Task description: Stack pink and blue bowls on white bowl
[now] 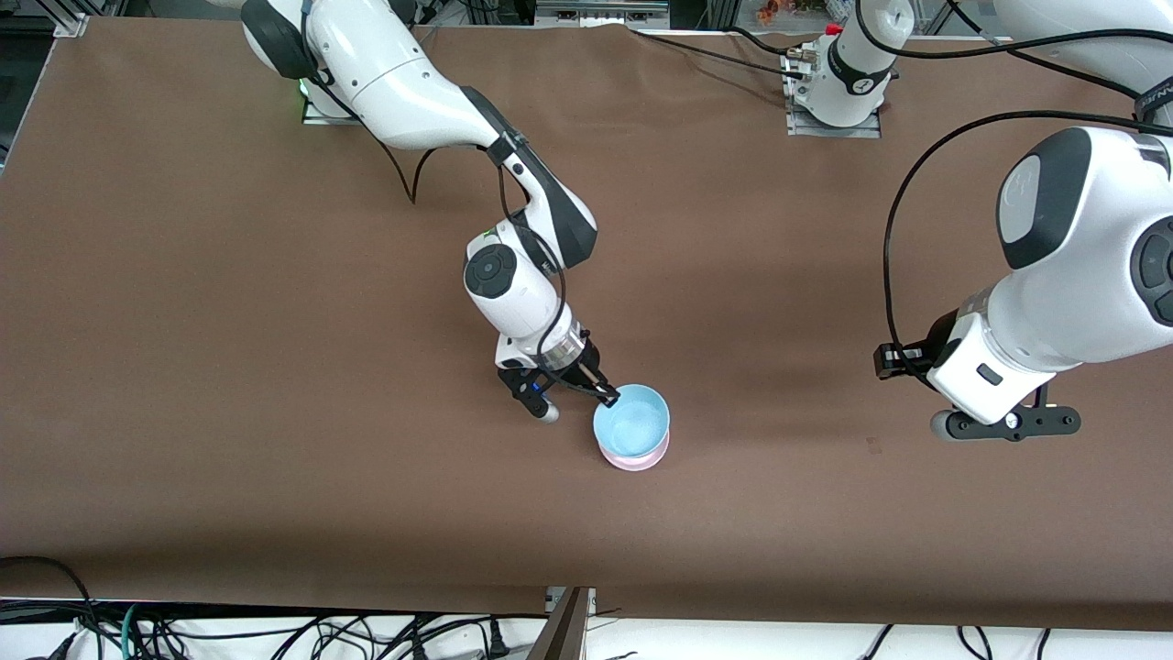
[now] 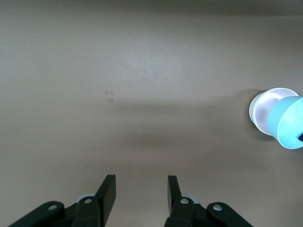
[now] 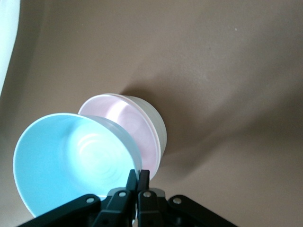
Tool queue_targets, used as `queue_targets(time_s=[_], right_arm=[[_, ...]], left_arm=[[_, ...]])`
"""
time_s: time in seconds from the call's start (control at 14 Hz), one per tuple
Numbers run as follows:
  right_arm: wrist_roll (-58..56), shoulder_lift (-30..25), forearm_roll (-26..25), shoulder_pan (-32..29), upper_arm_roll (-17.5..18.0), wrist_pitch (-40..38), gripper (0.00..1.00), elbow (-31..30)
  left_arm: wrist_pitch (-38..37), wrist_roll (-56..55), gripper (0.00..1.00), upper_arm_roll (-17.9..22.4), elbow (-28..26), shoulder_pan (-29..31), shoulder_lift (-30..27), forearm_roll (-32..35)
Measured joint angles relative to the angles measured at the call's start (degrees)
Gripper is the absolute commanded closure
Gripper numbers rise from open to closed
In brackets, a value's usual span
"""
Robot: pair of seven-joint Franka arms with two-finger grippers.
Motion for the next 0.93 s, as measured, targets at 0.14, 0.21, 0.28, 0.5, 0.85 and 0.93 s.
queue_targets(time_s=[0.14, 0.21, 0.28, 0.5, 0.85, 0.93], right_arm=[[0.36, 0.40, 0.00, 0.23, 0.00, 0.01, 1.00, 0.04], [0.37, 0.57, -0.05, 0.29, 0.00, 0.01, 1.00, 0.04], [0.37, 0.76, -0.14, 0.30, -0.02, 0.01, 1.00, 0.04], [0.36, 1.27, -0.25, 0.33, -0.39, 0.11, 1.00, 0.05], [0.33, 1.33, -0.26, 0.33, -1.33, 0.27, 1.00, 0.15], [0.33, 1.36, -0.26, 0.34, -1.33, 0.37, 1.00, 0.15]], left_arm=[[0.00, 0.05, 0.43, 0.01, -0.34, 0.17, -0.08, 0.00], [0.00, 0.07, 0.43, 0.02, -0.48, 0.26, -0.13, 0.00], [0.00, 0.08, 0.42, 0.03, -0.60, 0.34, -0.23, 0.00], [0.95, 0.11, 0.42, 0.07, -2.71, 0.52, -1.70, 0.00], [7.30, 0.16, 0.40, 0.06, -13.15, 0.52, -7.61, 0.00], [7.71, 0.17, 0.40, 0.06, -14.01, 0.52, -8.18, 0.00]])
